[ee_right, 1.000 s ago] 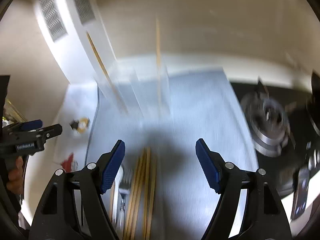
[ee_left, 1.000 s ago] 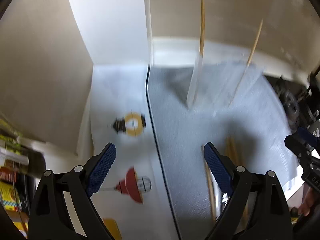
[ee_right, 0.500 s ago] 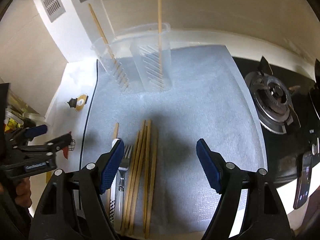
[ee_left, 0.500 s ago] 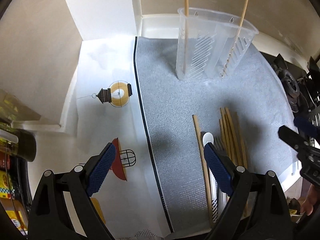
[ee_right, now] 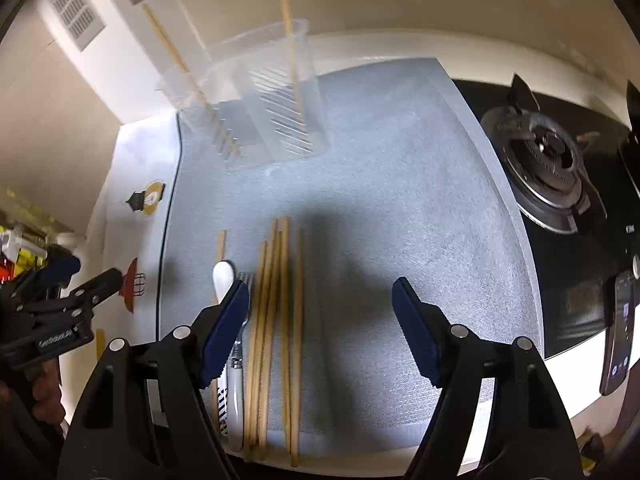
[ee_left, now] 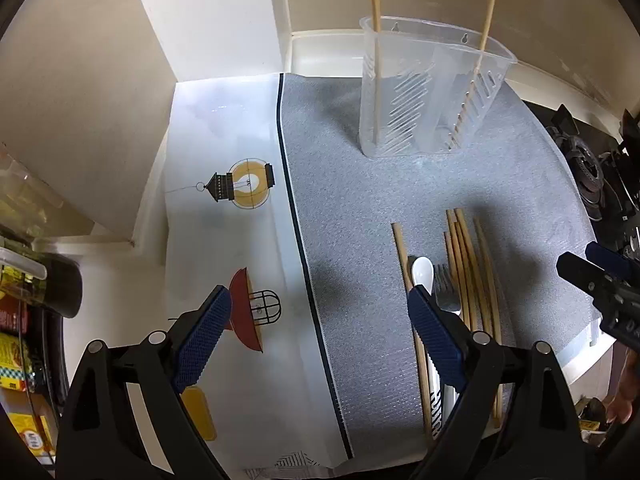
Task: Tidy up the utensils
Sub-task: 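Close the left tool on another wooden chopstick while the right tool grasps one too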
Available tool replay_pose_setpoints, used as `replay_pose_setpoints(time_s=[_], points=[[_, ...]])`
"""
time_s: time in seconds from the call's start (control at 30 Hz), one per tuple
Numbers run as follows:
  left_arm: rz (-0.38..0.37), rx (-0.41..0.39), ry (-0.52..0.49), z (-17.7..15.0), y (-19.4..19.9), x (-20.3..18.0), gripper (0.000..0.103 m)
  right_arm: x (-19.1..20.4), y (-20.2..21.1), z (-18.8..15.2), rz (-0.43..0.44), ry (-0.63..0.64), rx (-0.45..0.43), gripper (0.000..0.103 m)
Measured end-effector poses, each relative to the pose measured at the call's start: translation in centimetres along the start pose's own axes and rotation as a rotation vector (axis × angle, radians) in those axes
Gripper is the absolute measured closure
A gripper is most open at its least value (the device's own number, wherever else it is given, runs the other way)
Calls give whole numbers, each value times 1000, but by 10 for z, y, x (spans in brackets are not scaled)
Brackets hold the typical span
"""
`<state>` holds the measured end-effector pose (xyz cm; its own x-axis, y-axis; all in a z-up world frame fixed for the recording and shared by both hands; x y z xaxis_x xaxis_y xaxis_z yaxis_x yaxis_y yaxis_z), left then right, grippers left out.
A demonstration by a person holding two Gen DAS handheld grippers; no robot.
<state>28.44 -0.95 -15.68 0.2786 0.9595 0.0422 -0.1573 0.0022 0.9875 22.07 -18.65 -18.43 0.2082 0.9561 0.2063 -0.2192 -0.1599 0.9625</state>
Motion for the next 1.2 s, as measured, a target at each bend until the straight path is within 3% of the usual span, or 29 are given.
replay_pose_setpoints(time_s=[0.07, 0.13, 0.2, 0.37, 0.57, 0.67, 0.8, 1.0, 1.03, 1.07, 1.17, 1.2], points=[[-2, 6, 9, 0, 0, 1, 16, 0, -10, 3, 15, 2, 25, 49], [-3, 14, 12, 0, -2, 3, 16, 3, -28, 6, 28, 19, 80, 77], [0, 14, 12, 0, -3, 5, 16, 8, -47, 11, 45, 35, 130, 91], [11, 12, 31, 1, -5, 17, 16, 18, -76, 16, 87, 25, 204, 92], [15, 27, 72, 3, -13, 32, 16, 18, -98, 22, 29, 25, 238, 88], [11, 37, 79, 4, -17, 33, 16, 21, -99, 25, -31, 76, 211, 92], [7, 53, 65, 8, -24, 26, 16, 21, -95, 21, -31, 80, 198, 96], [-44, 91, -18, 29, -48, -9, 16, -21, -76, 3, -56, 2, 185, 97], [-43, 97, -36, 34, -52, -17, 18, -25, -75, 0, -54, -9, 186, 97], [-51, 110, -52, 38, -57, -24, 28, -31, -74, -4, -50, -22, 185, 97], [-114, 174, -89, 49, -74, -46, 44, -39, -69, -9, -42, -41, 177, 97], [-138, 194, -97, 53, -79, -53, 45, -40, -69, -10, -40, -43, 176, 97]])
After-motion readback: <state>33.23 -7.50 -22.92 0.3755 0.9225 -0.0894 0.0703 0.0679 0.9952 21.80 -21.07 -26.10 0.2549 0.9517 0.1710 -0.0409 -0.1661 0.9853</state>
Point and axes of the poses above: each gripper's, at about its wrist camera, not at the fingertips, and y roughly against the way its jaws point, x to its left, z to its top, the point moved 8 cm from there along -y, roughly the way its jaws point, and after that the axes turned 14 degrees about x, right-handed, at the moved point
